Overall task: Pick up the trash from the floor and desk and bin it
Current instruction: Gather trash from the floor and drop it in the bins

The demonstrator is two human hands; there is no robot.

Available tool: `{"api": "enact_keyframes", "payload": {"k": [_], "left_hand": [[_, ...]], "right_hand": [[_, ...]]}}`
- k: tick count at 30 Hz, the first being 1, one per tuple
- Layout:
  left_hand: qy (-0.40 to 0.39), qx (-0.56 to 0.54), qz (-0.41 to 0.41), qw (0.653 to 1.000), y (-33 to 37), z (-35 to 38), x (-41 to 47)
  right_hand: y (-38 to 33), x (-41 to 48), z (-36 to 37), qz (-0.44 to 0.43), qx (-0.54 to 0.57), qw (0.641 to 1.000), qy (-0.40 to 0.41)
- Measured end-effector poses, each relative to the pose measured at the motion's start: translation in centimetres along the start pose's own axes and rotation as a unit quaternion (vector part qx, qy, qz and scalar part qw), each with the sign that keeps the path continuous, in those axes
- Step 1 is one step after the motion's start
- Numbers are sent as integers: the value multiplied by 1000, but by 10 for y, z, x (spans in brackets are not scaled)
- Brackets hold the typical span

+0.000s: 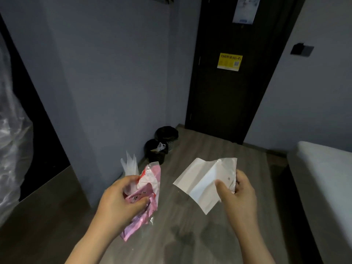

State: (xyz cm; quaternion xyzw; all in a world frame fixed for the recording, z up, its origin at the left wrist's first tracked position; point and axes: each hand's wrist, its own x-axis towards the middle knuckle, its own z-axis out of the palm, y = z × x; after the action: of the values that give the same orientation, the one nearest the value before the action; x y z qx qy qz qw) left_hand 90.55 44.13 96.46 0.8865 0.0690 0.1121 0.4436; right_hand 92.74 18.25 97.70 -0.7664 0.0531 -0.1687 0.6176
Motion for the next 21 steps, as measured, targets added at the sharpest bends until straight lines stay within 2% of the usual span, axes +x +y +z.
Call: {"api": "enact_keyframes", "payload": {"k": [14, 21], "left_hand": [[-16, -8, -21, 1000, -59, 6, 267], [-39, -6, -45, 998, -86, 24, 361]], "right_hand": [[23, 209, 152, 9, -24, 1000, -6], [49, 297, 201, 22, -88, 996, -24]]}}
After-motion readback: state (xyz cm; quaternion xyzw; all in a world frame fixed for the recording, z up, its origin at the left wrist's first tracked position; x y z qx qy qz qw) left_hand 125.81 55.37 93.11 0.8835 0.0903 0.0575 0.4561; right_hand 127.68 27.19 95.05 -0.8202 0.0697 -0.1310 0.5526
